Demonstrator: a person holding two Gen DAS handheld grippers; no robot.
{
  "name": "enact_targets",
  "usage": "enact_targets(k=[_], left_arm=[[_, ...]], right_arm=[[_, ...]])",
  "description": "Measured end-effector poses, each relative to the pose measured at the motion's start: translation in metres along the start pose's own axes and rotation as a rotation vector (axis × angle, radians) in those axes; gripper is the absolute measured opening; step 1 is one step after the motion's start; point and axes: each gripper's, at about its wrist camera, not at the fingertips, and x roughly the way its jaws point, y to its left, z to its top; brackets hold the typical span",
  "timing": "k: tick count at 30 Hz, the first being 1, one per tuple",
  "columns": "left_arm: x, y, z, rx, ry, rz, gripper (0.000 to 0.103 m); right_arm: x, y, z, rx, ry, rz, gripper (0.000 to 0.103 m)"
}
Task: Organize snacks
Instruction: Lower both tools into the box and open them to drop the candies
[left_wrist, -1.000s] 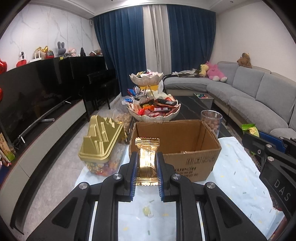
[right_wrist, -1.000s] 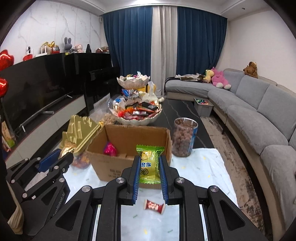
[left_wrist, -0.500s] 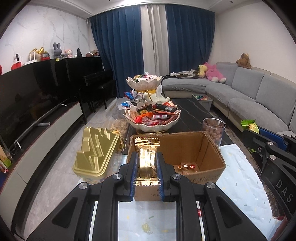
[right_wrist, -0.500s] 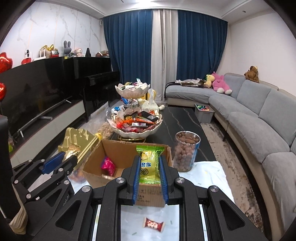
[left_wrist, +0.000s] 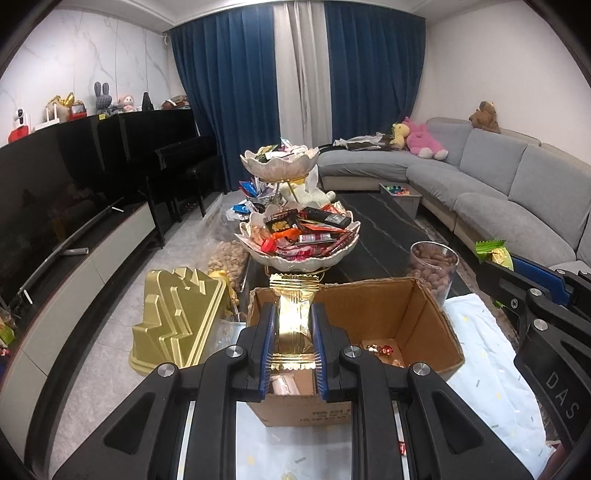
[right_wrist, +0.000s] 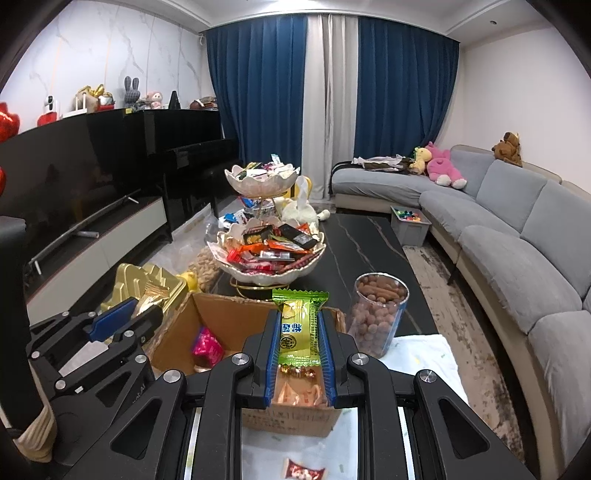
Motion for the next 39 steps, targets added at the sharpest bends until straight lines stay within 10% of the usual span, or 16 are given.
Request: enact_targets(k=[30,39], left_arm=[[0.076,0.006,-0.016,-0.012,0.142,-0.028,0.031],[0.068,0.019,-0.014,-0.034,0.120,0.021,0.058]], right_arm=[[0.091,-0.001,-0.009,-0.012,0.162,0.011,0.022],[0.076,-0.002,-0.003,-0.019,0.109,-0.038,0.067]])
